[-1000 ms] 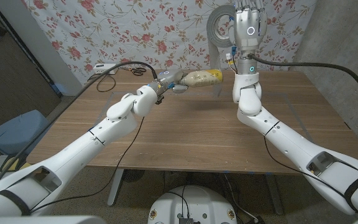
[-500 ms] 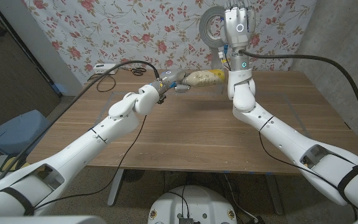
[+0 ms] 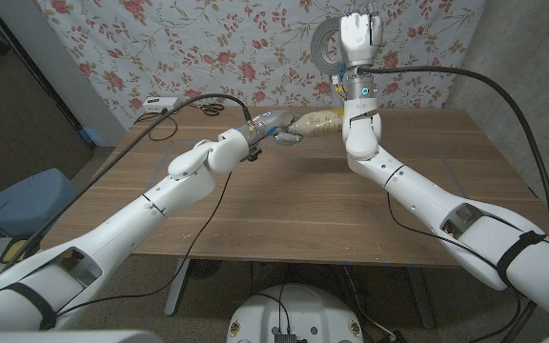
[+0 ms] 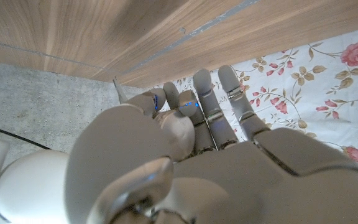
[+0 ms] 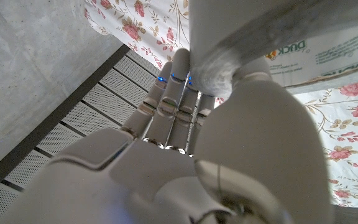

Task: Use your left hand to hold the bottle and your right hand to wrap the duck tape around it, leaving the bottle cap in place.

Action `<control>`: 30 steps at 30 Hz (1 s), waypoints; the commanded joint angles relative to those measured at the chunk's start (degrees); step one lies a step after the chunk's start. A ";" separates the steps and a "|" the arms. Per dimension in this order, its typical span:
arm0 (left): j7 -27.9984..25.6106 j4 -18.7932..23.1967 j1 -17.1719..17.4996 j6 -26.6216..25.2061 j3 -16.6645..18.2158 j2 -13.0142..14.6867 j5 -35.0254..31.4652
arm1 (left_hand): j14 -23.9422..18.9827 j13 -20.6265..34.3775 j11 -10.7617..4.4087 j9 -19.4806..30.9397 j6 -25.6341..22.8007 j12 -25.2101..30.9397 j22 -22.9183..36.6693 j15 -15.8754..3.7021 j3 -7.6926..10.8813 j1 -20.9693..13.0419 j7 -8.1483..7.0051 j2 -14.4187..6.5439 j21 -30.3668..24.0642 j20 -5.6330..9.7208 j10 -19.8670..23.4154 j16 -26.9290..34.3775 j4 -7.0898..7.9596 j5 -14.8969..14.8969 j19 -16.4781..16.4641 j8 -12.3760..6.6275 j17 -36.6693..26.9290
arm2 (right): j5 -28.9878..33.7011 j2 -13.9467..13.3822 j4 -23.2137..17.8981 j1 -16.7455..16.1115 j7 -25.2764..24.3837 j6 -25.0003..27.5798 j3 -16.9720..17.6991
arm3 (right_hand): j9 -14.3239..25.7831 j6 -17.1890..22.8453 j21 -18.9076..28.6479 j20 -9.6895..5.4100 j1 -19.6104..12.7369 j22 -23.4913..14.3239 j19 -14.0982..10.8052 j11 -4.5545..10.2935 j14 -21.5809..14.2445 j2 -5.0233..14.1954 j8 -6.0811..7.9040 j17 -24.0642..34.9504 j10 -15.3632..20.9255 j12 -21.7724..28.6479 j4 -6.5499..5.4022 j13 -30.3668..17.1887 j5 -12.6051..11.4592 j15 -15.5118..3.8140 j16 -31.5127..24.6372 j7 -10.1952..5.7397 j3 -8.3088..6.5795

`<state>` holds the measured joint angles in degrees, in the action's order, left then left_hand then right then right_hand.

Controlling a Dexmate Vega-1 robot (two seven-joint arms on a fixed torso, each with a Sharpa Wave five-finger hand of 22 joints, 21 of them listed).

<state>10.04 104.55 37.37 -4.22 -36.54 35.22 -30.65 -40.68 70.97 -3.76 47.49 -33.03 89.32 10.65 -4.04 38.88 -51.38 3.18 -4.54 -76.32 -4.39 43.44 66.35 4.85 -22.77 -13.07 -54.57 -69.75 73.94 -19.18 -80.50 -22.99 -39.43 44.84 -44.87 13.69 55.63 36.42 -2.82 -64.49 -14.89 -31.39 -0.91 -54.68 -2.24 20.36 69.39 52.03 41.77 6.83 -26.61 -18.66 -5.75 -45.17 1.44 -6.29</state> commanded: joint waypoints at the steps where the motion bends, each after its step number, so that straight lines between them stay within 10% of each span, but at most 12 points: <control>1: 5.21 -5.60 -3.18 5.37 -3.02 -2.11 4.47 | 0.37 0.08 0.05 -0.16 -0.22 0.45 0.08 -2.67 4.21 5.84 0.01 -6.28 -0.08 0.06 0.08 0.60 4.00 -0.18 0.41 -0.48 -0.19 | -1.33 3.37 7.73 4.29 0.33 0.90 -2.16 | 0.15 9.00 0.42 -2.92 -8.83 0.10 0.43 7.30 -2.63 8.65 0.05 0.20 9.88 0.21 0.02 -6.09 -0.42 -7.05 0.01 -5.33 0.50; 30: 8.78 -5.76 -4.73 -0.79 -4.26 -2.72 -0.13 | -0.12 0.06 0.22 -0.61 -0.34 0.46 0.32 -2.43 4.46 6.17 0.64 -6.58 -0.94 -0.23 0.11 1.41 3.82 -0.18 0.55 -1.35 -0.14 | -5.52 3.71 8.60 5.08 -4.87 1.33 -0.47 | 0.09 9.71 2.40 -2.56 -9.12 1.09 0.40 7.20 -3.59 8.67 -0.53 0.27 10.80 -0.48 -0.20 -5.66 -1.66 -7.03 0.65 -5.21 1.46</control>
<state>17.68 96.97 33.00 -0.07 -40.29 32.34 -27.65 -40.22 70.99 -3.65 46.88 -32.90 89.31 10.81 -3.68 39.20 -50.60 3.28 -4.93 -76.84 -4.70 43.53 67.23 5.16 -22.77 -12.56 -55.54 -69.76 70.28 -15.10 -71.40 -17.59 -41.70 45.62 -46.51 13.71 56.53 38.38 -3.04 -64.86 -13.82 -31.18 -0.70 -55.32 -2.61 19.78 69.39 53.06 40.92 6.63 -26.61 -19.96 -5.95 -44.74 1.33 -5.07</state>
